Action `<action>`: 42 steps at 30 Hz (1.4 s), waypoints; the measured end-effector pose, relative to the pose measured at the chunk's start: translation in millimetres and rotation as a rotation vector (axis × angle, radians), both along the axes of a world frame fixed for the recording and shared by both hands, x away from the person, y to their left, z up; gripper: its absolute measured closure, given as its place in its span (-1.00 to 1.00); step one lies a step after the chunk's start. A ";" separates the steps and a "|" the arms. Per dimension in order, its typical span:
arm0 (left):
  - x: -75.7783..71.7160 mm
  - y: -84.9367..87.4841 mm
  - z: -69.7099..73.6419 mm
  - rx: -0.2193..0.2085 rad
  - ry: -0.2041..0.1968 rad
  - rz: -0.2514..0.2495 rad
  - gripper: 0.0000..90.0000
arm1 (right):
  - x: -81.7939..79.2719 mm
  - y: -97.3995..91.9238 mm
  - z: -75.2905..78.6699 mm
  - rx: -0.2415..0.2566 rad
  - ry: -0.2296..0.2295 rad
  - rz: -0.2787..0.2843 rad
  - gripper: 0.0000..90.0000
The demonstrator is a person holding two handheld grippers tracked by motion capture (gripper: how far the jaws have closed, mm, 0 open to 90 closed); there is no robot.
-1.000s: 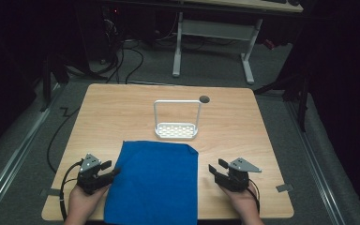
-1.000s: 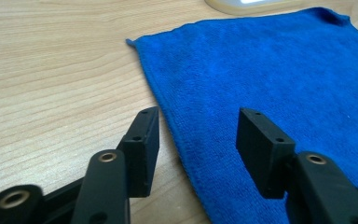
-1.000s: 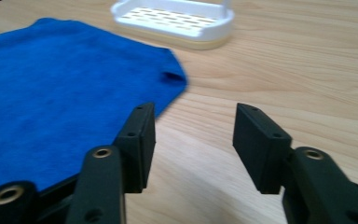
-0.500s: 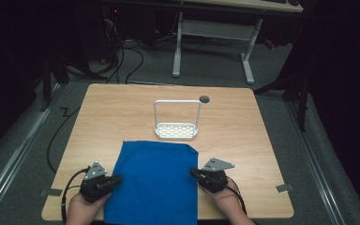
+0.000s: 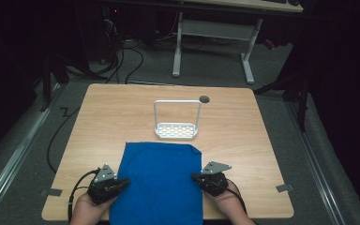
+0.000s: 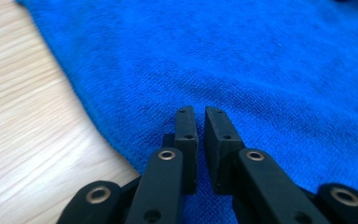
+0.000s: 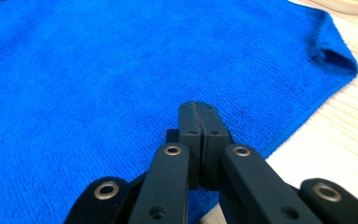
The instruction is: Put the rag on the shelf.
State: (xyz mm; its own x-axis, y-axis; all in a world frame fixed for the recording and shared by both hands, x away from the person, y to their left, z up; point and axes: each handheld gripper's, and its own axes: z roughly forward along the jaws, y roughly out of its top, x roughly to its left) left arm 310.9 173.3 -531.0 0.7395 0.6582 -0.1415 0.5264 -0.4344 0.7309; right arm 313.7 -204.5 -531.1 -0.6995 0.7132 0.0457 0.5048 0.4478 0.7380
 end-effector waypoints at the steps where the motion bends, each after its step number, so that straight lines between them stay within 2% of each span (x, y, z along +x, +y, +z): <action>1: 0.0 0.0 0.0 0.000 0.000 0.000 0.86 | 0.0 0.0 0.0 0.000 0.000 0.000 1.00; 2: -1.3 -8.8 0.6 0.007 -0.002 -0.035 0.86 | -2.0 -6.9 0.1 0.003 0.003 -0.017 1.00; 3: -1.3 -8.8 0.6 0.007 -0.002 -0.035 0.85 | -2.0 -6.9 0.1 0.003 0.003 -0.017 1.00; 5: -4.1 -21.8 1.7 0.017 -0.001 -0.083 0.84 | -4.9 -18.3 0.1 0.006 0.002 -0.046 1.00; 7: -4.9 -25.8 2.1 0.021 -0.002 -0.095 0.83 | -7.7 -26.0 0.2 0.007 0.003 -0.068 1.00; 9: -7.6 -36.1 3.1 0.029 0.002 -0.134 0.82 | -10.5 -34.1 0.4 0.000 -0.004 -0.084 1.00; 11: -8.7 -39.2 3.2 0.030 0.001 -0.148 0.82 | -12.3 -37.8 0.6 0.000 -0.002 -0.098 1.00; 15: -14.9 -52.7 3.6 0.032 -0.001 -0.206 0.81 | -18.1 -57.5 1.6 -0.006 0.002 -0.150 1.00; 18: -16.3 -55.2 3.8 0.038 -0.007 -0.219 0.78 | -18.7 -62.6 1.7 0.006 0.012 -0.165 1.00; 22: -14.5 -51.2 2.5 0.010 0.013 -0.213 0.78 | -18.0 -60.4 2.4 -0.009 0.009 -0.163 1.00; 27: -15.9 -48.7 3.3 0.009 0.013 -0.212 0.68 | -16.5 -59.0 4.2 0.011 -0.007 -0.160 0.83; 28: -16.5 -45.7 5.3 0.016 -0.021 -0.190 0.63 | -16.0 -58.7 5.8 0.033 -0.019 -0.173 0.75; 29: -16.5 -45.7 5.3 0.016 -0.021 -0.190 0.59 | -16.0 -58.7 5.8 0.033 -0.019 -0.173 0.75; 30: -14.2 -39.4 7.9 -0.028 -0.046 -0.148 0.55 | -15.0 -58.7 6.7 0.050 -0.024 -0.183 0.63; 31: -14.2 -39.4 7.9 -0.028 -0.046 -0.148 0.50 | -14.0 -58.9 7.1 0.054 -0.035 -0.181 0.59; 32: -9.1 -32.7 9.2 -0.058 -0.066 -0.092 0.45 | -13.8 -58.6 7.6 0.056 -0.032 -0.184 0.56; 33: -9.1 -32.7 9.2 -0.058 -0.066 -0.092 0.39 | -13.8 -58.6 7.6 0.056 -0.032 -0.184 0.56; 34: -1.8 -26.7 9.0 -0.075 -0.081 -0.029 0.33 | -12.4 -58.0 7.8 0.062 -0.033 -0.180 0.51; 35: -1.8 -26.7 9.0 -0.075 -0.081 -0.029 0.28 | -12.4 -58.0 7.8 0.062 -0.033 -0.180 0.51; 36: 7.8 -21.0 8.5 -0.102 -0.079 0.033 0.24 | -10.7 -57.9 7.7 0.072 -0.023 -0.170 0.49; 37: 7.8 -21.0 8.5 -0.102 -0.079 0.033 0.20 | -10.7 -57.9 7.7 0.072 -0.023 -0.170 0.49; 38: 19.0 -18.4 7.4 -0.134 -0.062 0.085 0.17 | -10.5 -56.7 7.6 0.067 -0.032 -0.168 0.48; 39: 19.0 -18.4 7.4 -0.134 -0.062 0.085 0.16 | -10.4 -56.3 7.5 0.066 -0.039 -0.166 0.48; 40: 30.1 -19.5 5.7 -0.116 -0.053 0.112 0.14 | -10.5 -55.9 7.2 0.062 -0.042 -0.165 0.47; 42: 40.5 -22.7 4.2 -0.087 -0.049 0.141 0.12 | -10.2 -55.3 6.2 0.061 -0.042 -0.167 0.41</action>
State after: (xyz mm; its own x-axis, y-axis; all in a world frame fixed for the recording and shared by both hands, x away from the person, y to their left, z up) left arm 351.4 150.5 -526.8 0.6481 0.7427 -0.1681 0.5405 -0.2931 0.7887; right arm 303.5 -259.8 -524.8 -0.5738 0.8164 0.0655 0.5367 0.3143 0.7830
